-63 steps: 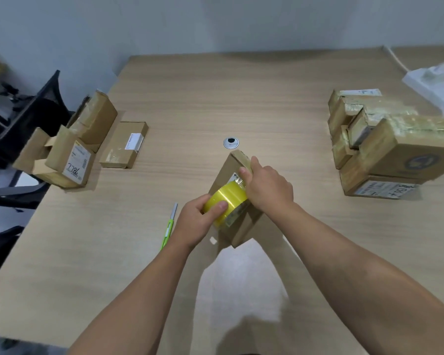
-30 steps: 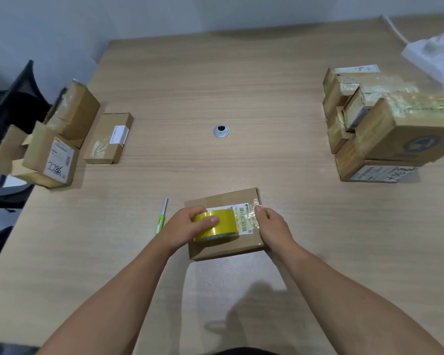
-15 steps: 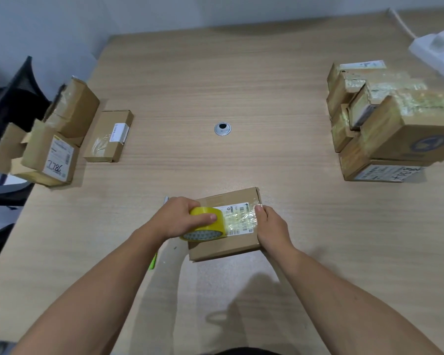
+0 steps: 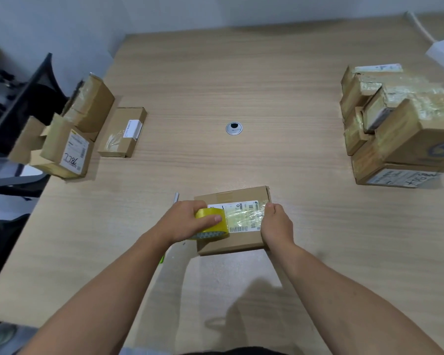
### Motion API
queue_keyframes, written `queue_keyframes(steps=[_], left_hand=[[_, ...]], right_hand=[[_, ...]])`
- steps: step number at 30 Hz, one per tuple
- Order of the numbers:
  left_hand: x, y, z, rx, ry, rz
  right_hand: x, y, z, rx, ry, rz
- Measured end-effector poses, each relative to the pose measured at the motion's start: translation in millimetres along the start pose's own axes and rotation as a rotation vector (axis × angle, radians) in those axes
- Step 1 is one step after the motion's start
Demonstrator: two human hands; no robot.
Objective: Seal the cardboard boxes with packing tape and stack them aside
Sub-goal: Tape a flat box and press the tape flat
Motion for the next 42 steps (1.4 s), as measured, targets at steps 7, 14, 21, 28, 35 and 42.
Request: queue_keyframes(steps=[7,14,21,28,35,42], left_hand=[[1,-34,16,-0.107,0.029,0.259],[-15,-27,-6,-0.07,0.072,0.079],[-26,-20,-27,-0.036,0.025,-0.227],[-30,-43,-38,-0.178,-0.005,-0.479],[-23,-55,-39,-0.281,0.009,-0.563],[-17,-52,-34,-0.198,-0.019,-0.277]], right_hand=[[3,-4,4,-0.126,0.036,0.093],[0,-3,2,-0.075,-0.001,0.018],[-2,-2,1,-0.006,-0.037,-0.074],[-3,1,4,0.014,-0.061,-0.12],[-4,3,5,0.013,-0.058,-0.124],[-5,4,-1,0.051,-0.067,-0.085]])
Point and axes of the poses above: each hand's wrist, its own z-axis away from the middle knuckle, its own x-axis out of the palm, y = z × x, the point moved 10 cm from there along -z, towards the middle knuckle, and after that the axes turned 10 degrees about y, right-handed, at the moved point
